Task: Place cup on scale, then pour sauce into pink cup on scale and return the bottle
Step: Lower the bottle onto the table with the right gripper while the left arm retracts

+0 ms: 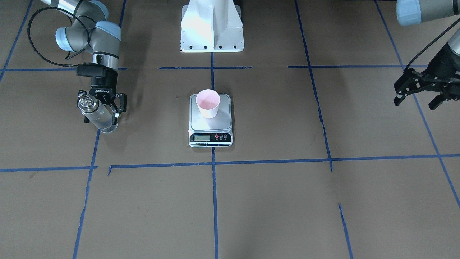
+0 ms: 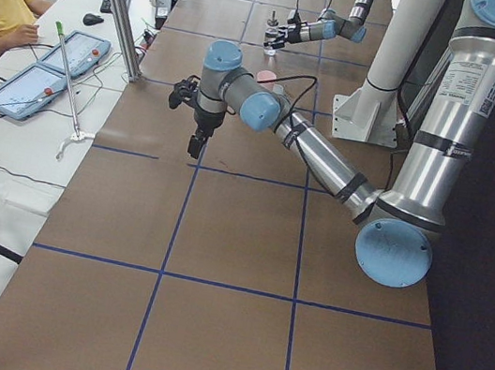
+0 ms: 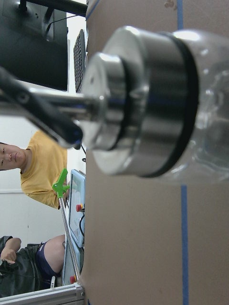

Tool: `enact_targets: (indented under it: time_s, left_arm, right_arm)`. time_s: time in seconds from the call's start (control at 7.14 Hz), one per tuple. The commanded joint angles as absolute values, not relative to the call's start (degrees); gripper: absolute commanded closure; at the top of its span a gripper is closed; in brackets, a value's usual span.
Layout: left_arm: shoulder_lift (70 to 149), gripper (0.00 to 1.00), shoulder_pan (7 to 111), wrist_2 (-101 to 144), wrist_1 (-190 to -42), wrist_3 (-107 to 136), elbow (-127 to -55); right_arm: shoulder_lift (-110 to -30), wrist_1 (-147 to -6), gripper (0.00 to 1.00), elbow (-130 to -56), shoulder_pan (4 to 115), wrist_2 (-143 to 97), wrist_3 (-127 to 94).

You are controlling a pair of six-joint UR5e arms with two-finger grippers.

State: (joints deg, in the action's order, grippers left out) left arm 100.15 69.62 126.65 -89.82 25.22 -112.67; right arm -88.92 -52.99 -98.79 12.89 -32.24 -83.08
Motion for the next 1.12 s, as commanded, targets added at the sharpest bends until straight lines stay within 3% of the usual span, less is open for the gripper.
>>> enact_targets:
  time_s: [0.0, 0.28, 0.7, 0.98]
  left_arm:
    - [100.3, 0.0, 69.6, 126.7, -89.8, 25.3, -112.7]
    - [100.4, 0.0, 69.6, 126.7, -89.8, 25.3, -112.7]
    - [100.4, 0.0, 69.6, 126.7, -89.8, 25.3, -112.7]
    - [100.3, 0.0, 69.6, 126.7, -89.8, 25.3, -112.7]
  right_arm:
    - [-89.5, -51.7, 0.0, -99.6, 12.2, -32.1, -83.1]
    - [-94.3, -44.9, 0.0, -99.6, 9.1, -30.9, -83.1]
    - [-95.4, -44.6, 0.0, -100.9, 5.0, -27.3, -83.1]
    - [-103.1, -37.4, 0.0, -103.3, 2.8, -27.8, -83.0]
